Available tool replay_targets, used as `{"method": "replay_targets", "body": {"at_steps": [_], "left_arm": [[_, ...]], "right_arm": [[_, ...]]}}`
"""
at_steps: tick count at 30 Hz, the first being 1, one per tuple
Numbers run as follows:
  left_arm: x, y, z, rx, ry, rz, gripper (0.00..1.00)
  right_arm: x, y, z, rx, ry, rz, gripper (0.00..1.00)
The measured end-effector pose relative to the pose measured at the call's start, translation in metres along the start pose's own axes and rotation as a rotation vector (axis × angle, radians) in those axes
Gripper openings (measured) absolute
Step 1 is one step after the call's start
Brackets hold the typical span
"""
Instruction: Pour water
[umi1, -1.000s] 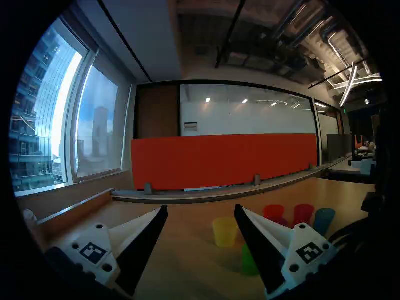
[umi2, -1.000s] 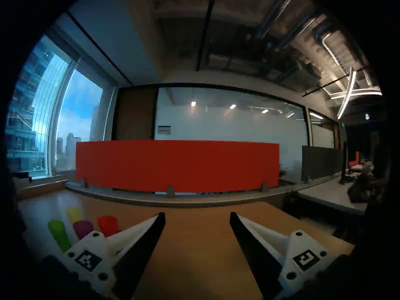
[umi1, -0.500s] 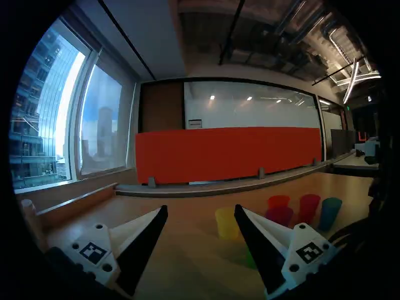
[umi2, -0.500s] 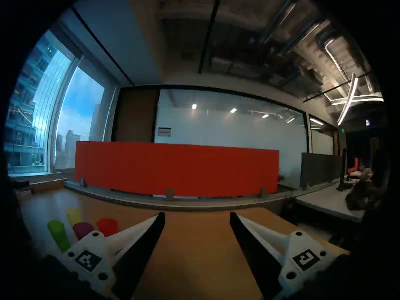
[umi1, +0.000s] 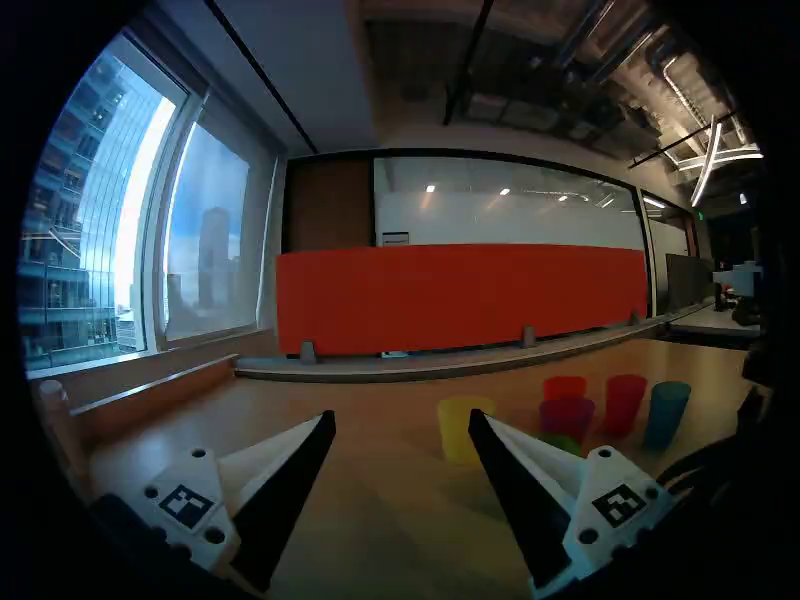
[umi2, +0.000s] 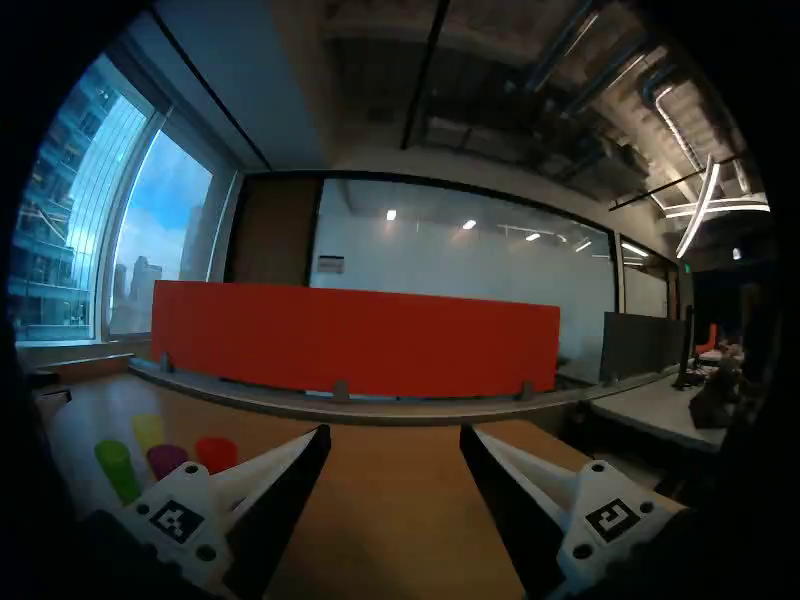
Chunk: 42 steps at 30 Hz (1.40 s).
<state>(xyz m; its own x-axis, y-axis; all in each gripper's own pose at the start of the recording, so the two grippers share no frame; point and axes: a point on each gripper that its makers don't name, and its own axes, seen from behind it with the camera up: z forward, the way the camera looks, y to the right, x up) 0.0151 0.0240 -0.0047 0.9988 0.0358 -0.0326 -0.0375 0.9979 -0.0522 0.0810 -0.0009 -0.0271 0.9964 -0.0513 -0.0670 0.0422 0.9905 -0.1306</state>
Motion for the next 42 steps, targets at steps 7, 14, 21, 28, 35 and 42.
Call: {"method": "replay_targets", "body": {"at_steps": [7,14,21,28,35,42], "left_arm": [[-0.005,0.0,-0.001,0.002,-0.001,-0.012,0.99],[-0.008,0.0,0.0,-0.005,-0.004,-0.041,0.99],[-0.012,0.0,0.001,-0.007,-0.019,-0.042,0.99],[-0.014,-0.001,0.002,-0.004,-0.027,-0.041,0.99],[-0.014,-0.001,0.002,-0.005,-0.03,-0.041,0.99],[-0.015,-0.001,0.002,-0.005,-0.03,-0.04,0.99]], "right_arm": [[-0.001,0.001,0.0,-0.004,-0.002,0.002,1.0],[-0.002,0.002,-0.001,-0.008,-0.004,0.008,1.0],[-0.004,0.005,-0.001,-0.013,-0.006,0.005,1.0],[-0.005,0.007,-0.001,-0.017,-0.007,0.007,1.0],[-0.006,0.009,-0.004,-0.017,-0.004,0.004,1.0],[0.0,0.011,-0.008,-0.006,0.018,-0.003,1.0]]}}
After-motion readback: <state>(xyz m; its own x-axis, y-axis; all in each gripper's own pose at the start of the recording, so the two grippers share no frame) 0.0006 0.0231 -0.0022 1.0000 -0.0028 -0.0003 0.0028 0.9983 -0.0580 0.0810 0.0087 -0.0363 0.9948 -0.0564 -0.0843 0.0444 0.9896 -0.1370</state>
